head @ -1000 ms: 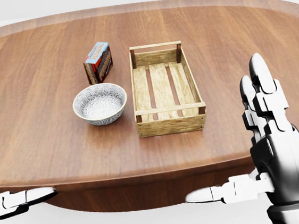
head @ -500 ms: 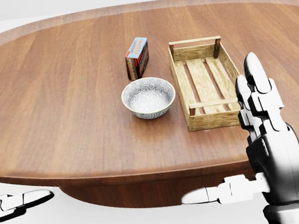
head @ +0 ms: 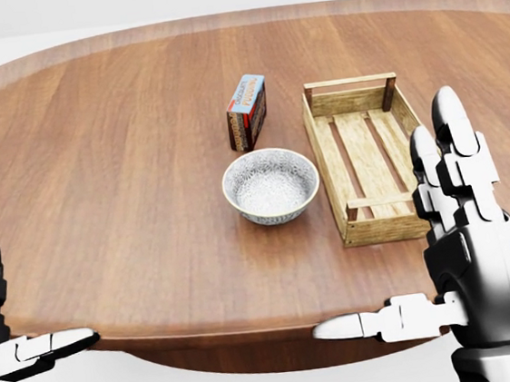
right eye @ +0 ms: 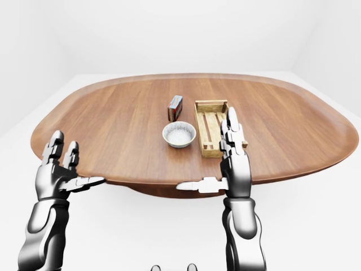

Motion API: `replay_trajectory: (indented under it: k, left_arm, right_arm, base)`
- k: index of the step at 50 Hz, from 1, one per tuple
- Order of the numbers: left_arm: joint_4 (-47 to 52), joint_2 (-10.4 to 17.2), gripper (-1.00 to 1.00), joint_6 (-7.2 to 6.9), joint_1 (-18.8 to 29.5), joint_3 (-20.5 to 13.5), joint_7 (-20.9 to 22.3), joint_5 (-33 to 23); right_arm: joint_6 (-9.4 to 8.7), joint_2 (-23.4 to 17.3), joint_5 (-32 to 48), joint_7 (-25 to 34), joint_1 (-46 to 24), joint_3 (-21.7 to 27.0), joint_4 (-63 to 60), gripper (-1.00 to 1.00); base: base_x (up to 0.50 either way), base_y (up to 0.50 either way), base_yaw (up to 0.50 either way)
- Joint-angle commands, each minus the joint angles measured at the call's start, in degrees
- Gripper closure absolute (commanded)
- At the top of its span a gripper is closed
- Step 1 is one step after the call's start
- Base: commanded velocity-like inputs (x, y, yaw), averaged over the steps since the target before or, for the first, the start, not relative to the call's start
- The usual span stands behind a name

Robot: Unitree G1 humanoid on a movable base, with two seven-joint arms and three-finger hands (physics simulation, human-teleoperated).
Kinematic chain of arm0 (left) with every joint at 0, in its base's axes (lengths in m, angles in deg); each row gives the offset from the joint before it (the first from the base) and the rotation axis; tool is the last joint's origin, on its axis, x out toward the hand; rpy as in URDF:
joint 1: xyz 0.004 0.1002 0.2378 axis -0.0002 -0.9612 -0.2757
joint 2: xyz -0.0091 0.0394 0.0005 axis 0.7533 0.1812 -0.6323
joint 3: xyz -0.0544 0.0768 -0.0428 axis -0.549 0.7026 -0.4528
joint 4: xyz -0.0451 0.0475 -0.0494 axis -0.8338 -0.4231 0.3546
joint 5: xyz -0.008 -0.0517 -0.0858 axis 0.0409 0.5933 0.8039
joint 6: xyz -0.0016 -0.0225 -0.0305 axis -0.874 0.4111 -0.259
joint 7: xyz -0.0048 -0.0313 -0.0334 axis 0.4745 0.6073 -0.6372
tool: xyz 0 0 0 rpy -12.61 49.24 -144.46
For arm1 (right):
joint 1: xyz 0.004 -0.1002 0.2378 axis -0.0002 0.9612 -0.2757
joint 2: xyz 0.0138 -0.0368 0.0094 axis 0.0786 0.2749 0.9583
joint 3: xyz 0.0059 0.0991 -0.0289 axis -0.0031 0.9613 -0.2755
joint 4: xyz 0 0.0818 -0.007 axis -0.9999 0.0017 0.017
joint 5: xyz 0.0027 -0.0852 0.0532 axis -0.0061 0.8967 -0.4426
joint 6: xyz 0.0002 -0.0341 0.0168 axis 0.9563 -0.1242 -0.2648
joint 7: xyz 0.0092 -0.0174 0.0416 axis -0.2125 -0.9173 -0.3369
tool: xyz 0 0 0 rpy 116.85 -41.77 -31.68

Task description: Pick up the bowl on the left and put it in the tray.

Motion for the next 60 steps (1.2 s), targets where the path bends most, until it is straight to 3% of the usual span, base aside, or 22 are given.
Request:
replay_trajectory:
  k: [1,8,28,47,60]
  left_arm:
    - [-6.0,-0.5,-1.00,3.09,0.9,2.1,-0.2,-1.8]
    - [-11.9,-0.4,-1.00,8.35,1.5,2.7,0.6,-1.8]
    - [-14.8,0.5,-1.00,8.35,2.9,3.1,0.1,-1.2]
    - [-11.6,0.2,-1.00,8.35,1.0,2.5,0.7,-0.7]
    - [-11.2,0.1,-1.00,8.35,0.6,2.1,1.1,-0.6]
  right_arm:
    - [0.00,0.1,-0.5,-0.8,0.2,0.3,1.8,-1.00]
    - [0.00,0.0,0.2,-0.8,0.8,0.0,1.7,-1.00]
    - [0.00,-0.1,1.4,-0.8,-1.2,0.3,0.4,-1.00]
    - [0.00,-0.1,2.4,-0.3,0.7,-0.4,-2.0,-1.00]
    - [0.00,-2.1,6.9,3.1,0.2,-1.9,-3.9,-1.00]
  base:
    - [0.50,0.00,0.00]
    - [0.50,0.00,0.00]
    - [0.50,0.00,0.00]
    - [0.50,0.00,0.00]
    - [0.00,0.00,0.00]
